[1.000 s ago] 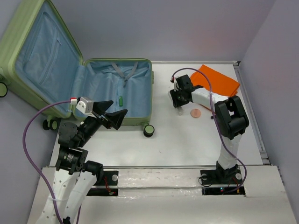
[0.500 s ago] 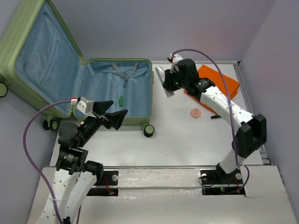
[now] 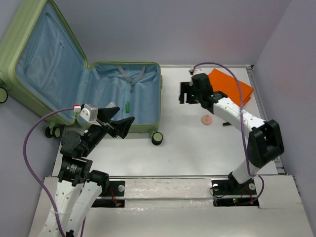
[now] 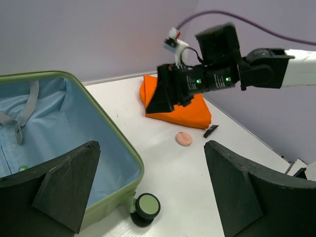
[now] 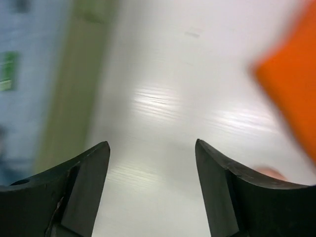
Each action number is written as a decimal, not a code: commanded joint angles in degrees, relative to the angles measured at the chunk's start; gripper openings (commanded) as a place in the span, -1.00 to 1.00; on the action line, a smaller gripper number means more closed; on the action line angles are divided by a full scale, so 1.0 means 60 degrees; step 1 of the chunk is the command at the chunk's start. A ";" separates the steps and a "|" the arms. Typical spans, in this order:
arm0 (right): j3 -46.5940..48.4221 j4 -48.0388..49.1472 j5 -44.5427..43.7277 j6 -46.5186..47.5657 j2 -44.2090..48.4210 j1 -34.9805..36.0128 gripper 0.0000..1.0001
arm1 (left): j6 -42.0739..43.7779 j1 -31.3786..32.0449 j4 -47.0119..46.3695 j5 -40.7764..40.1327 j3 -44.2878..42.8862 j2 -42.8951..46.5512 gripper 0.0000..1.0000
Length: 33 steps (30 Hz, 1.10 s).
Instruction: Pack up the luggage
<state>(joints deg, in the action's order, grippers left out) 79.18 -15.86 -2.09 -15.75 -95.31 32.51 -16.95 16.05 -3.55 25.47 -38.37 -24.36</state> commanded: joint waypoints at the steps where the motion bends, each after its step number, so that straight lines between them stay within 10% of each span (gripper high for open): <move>1: -0.2392 -0.0096 -0.2243 -0.0713 0.1264 -0.1373 0.43 | 0.0071 0.0166 -0.0375 0.0237 -0.0124 0.0207 0.98; 13: -0.3279 0.0240 -0.2011 -0.0964 -0.0476 -0.2841 0.20 | 0.0101 0.0298 -0.0331 0.0163 -0.0138 0.0222 0.98; 22: -0.3367 0.0299 -0.1661 -0.0862 -0.0464 -0.2841 -0.85 | 0.0115 0.0298 -0.0316 0.0164 -0.0153 0.0237 0.98; 33: -0.1341 0.1471 0.2251 -0.1330 0.2336 -0.0325 -0.86 | 0.0086 0.0283 -0.0346 0.0178 -0.0153 0.0251 0.98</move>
<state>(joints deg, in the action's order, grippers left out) 58.28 -13.39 0.95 -22.63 -81.69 22.46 -16.95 17.58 -3.51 25.52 -38.37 -23.44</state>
